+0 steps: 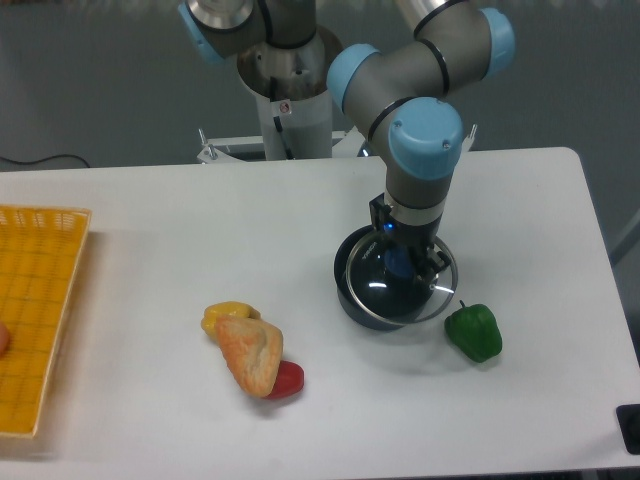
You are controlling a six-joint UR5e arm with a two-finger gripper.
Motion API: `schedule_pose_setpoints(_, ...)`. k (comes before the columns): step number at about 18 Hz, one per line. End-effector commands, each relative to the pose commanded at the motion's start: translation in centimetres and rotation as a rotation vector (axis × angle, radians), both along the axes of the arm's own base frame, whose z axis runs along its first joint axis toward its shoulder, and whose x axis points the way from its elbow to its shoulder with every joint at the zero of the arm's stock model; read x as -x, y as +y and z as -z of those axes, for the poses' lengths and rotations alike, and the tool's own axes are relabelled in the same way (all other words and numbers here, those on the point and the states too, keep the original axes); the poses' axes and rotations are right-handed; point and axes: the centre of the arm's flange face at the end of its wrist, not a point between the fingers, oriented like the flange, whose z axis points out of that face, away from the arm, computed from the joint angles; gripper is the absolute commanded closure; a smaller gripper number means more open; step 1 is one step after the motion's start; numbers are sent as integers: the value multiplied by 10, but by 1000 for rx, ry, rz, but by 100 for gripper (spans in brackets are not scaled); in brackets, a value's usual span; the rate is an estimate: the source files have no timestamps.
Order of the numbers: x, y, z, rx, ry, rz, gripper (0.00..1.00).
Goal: Open the lid
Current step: 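Lift the glass lid by its knob off the saucepan rim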
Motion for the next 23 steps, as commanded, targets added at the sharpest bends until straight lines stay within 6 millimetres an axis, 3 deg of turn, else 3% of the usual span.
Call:
schedule_pose_setpoints(9,10,20,-2,-90,-34,-169,56)
schedule_pose_setpoints(14,8,35,9,-109,-39,-260,56)
schedule_pose_setpoints(23,10,72,15,-174,-12,-425,56)
